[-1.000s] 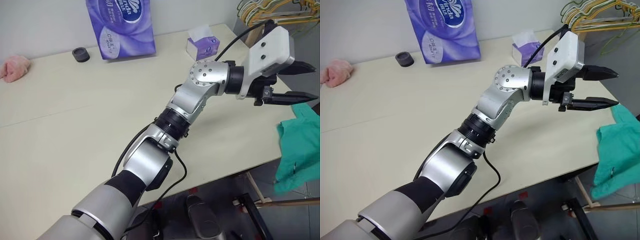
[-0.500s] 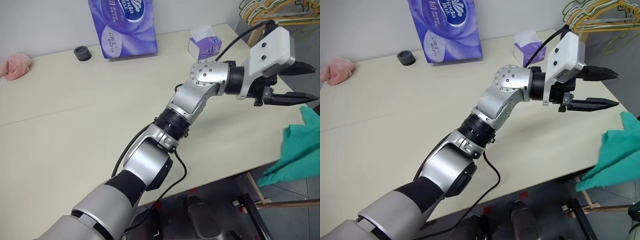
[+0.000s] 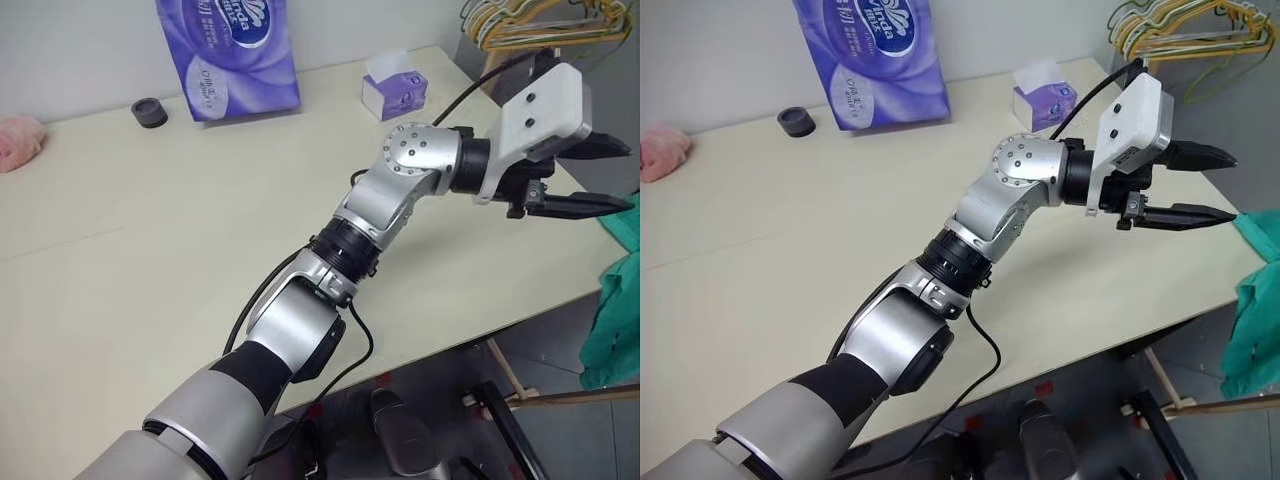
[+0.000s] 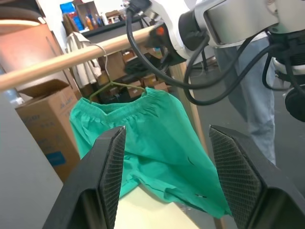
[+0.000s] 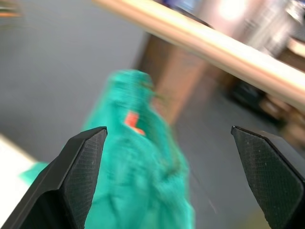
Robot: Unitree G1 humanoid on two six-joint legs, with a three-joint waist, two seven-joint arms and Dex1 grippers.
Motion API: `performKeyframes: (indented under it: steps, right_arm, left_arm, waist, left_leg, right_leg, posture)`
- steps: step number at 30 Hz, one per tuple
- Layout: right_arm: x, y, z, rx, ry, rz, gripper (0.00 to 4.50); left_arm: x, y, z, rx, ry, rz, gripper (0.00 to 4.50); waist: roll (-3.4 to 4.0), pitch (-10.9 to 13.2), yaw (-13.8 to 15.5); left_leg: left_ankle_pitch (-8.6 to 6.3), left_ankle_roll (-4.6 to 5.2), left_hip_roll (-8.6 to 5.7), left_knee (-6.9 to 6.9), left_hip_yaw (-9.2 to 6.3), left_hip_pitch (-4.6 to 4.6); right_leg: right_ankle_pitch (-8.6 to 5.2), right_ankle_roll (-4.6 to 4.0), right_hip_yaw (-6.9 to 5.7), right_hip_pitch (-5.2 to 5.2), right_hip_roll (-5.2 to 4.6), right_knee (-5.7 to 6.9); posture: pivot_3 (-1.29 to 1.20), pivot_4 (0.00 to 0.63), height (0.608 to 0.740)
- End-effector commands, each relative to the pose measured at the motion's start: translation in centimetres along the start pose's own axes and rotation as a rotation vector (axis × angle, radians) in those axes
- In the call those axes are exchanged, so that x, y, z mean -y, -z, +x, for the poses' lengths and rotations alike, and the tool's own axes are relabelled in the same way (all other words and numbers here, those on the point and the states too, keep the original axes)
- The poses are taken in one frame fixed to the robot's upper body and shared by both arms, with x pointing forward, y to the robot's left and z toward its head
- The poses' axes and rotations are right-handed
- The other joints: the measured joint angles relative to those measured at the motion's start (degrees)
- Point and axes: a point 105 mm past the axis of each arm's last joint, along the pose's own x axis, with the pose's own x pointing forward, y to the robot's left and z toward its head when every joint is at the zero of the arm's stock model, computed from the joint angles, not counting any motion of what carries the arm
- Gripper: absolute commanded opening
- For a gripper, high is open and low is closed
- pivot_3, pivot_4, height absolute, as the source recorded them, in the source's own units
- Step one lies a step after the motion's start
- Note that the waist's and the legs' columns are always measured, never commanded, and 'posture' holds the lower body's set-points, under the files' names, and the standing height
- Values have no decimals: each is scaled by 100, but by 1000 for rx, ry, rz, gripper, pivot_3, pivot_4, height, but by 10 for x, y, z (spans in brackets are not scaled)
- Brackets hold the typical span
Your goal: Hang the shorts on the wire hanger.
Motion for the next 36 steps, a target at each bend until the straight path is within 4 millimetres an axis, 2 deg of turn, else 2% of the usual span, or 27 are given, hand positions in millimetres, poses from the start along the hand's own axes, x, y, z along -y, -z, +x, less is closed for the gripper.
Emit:
performKeyframes:
  steps: [1,3,5,9,12,15,17,18,22,25,27,31,36]
  right_arm:
    - [-37,-5,-8,59,-196,19,4452]
    - [-71,6,-15,34,-359,22,4452]
    - [-89,8,-19,59,-437,-4,4452]
    - [-128,14,-26,134,-599,-29,4452]
    - [-160,21,-35,206,-745,-69,4452]
    - [-190,34,-50,234,-925,-32,4452]
    - [-204,43,-59,232,-1010,5,4452]
    - [-213,48,-63,222,-1053,32,4452]
    - [-255,64,-81,258,-1156,63,4452]
    - [-280,73,-83,278,-1155,107,4452]
    - [-289,76,-83,292,-1144,129,4452]
    - [-308,94,-86,287,-1150,144,4452]
    - [-315,109,-86,266,-1153,152,4452]
  left_arm:
    - [1,-5,-7,23,-21,-1,2926]
    - [-6,3,-29,-24,-83,-14,2926]
    - [-9,13,-50,-83,-136,-15,2926]
    - [-15,43,-116,-266,-327,-74,2926]
    - [-17,67,-173,-386,-595,-170,2926]
    - [-9,90,-225,-497,-872,-222,2926]
    - [-4,98,-249,-515,-1044,-283,2926]
    - [0,100,-262,-542,-1120,-255,2926]
    - [32,113,-312,-598,-1457,-274,2926]
    - [54,114,-332,-625,-1578,-197,2926]
    - [65,114,-340,-617,-1632,-183,2926]
    - [95,125,-365,-651,-1769,-230,2926]
    - [102,129,-373,-648,-1817,-244,2926]
  waist:
    - [1,-1,-37]
    - [4,-4,-105]
    - [14,-9,-113]
    - [18,-13,-98]
    - [18,-14,-39]
    - [7,-24,65]
    - [-1,-31,185]
    - [-2,-32,260]
    - [-29,-102,472]
    - [-72,-198,677]
    - [-89,-223,819]
    - [-123,-339,1193]
    - [-156,-438,1521]
  left_leg:
    - [0,0,0,1,-2,0]
    - [0,0,3,3,-6,0]
    - [0,0,5,4,-5,3]
    - [3,-5,7,10,-14,9]
    - [11,-18,7,18,-27,6]
    - [16,-27,7,23,-40,4]
    - [23,-38,8,25,-55,2]
    - [25,-42,8,26,-64,3]
    - [39,-64,14,27,-87,-1]
    - [55,-93,14,20,-121,-4]
    - [61,-103,15,20,-136,-4]
    - [81,-123,13,20,-152,-6]
    - [99,-128,15,19,-161,-2]
  right_leg:
    - [2,1,-1,0,0,0]
    - [5,2,-2,1,0,2]
    - [20,-21,1,1,0,14]
    - [20,-22,-4,-8,-7,50]
    - [21,-23,-14,-18,-19,73]
    - [22,-24,-31,-21,-26,85]
    - [24,-27,-41,-23,-27,92]
    - [24,-28,-50,-23,-29,99]
    - [35,-46,-89,-27,-32,104]
    - [42,-58,-121,-32,-32,106]
    - [52,-75,-133,-33,-30,105]
    - [76,-114,-151,-31,-28,100]
    - [91,-140,-170,-24,-26,98]
  posture:
    - [-356,230,740]
    - [-346,224,740]
    - [-331,217,740]
    - [-293,203,740]
    - [-271,193,740]
    - [-216,179,740]
    - [-197,169,740]
    - [-183,165,740]
    - [-116,141,740]
    - [-80,128,740]
    - [-56,120,740]
    - [10,100,740]
    - [55,89,740]
